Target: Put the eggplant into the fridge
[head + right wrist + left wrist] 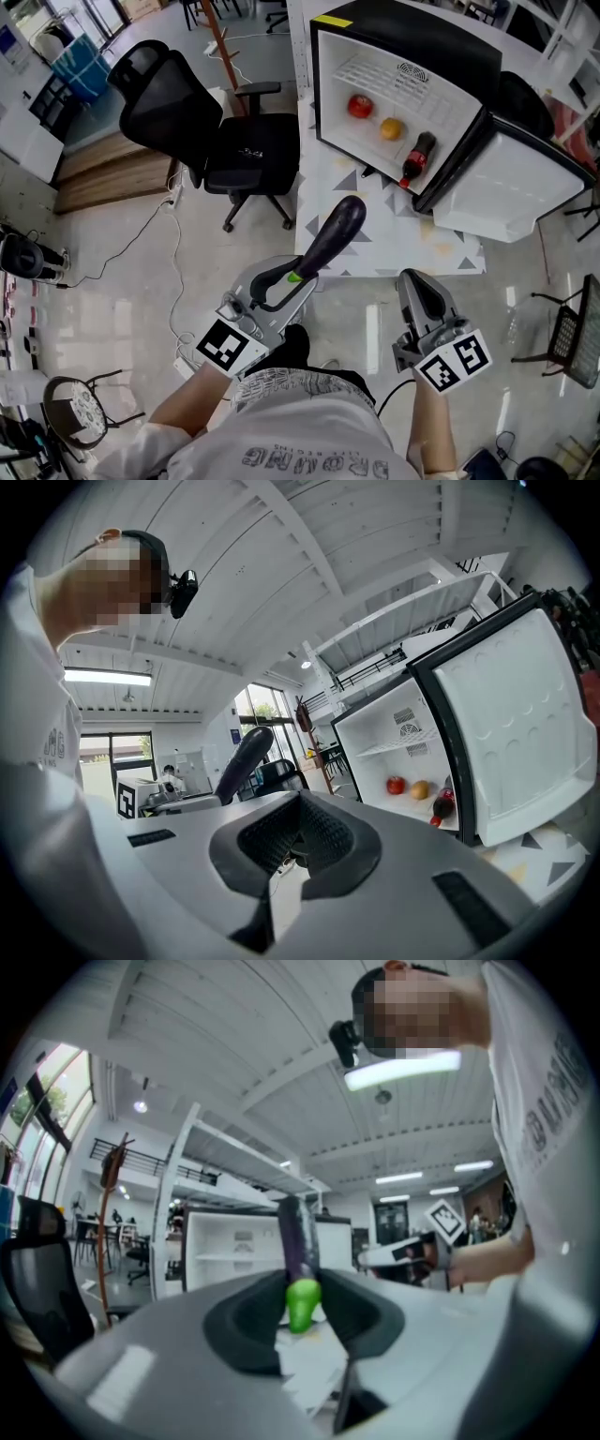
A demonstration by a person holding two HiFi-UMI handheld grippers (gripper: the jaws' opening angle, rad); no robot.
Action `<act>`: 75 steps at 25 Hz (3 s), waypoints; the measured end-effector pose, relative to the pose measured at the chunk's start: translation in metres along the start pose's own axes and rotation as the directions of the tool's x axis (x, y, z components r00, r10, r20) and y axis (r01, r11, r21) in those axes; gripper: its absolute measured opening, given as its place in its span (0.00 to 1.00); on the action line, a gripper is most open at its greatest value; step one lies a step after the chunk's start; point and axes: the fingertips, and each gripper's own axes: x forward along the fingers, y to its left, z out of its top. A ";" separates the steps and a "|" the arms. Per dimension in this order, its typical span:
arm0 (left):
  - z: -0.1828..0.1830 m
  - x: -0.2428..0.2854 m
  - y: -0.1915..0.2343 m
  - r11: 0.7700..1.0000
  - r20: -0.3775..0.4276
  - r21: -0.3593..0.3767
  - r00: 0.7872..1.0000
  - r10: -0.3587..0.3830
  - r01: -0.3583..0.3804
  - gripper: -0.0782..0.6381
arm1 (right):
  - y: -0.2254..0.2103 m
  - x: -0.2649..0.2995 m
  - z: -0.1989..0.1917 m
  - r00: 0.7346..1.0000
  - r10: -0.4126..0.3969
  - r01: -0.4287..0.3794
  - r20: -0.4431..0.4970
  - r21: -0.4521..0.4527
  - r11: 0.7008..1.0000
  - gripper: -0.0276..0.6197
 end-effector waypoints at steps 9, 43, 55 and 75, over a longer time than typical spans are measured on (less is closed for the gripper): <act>-0.006 0.031 0.049 0.999 -0.006 -0.001 0.999 -0.050 0.050 0.27 | -0.021 0.052 0.005 0.999 -0.032 0.032 0.000 0.011 0.999 0.05; 0.005 0.089 0.187 0.981 0.019 0.011 0.980 -0.196 0.196 0.27 | -0.042 0.182 0.041 0.985 -0.171 0.171 0.037 -0.009 0.985 0.05; 0.005 0.132 0.180 0.984 0.000 0.030 0.984 -0.177 0.177 0.27 | -0.071 0.186 0.050 0.992 -0.125 0.126 0.030 -0.015 0.992 0.05; -0.009 0.261 0.177 0.983 -0.121 0.120 0.985 -0.125 0.139 0.27 | -0.144 0.183 0.054 1.000 -0.027 0.026 0.011 0.052 0.998 0.05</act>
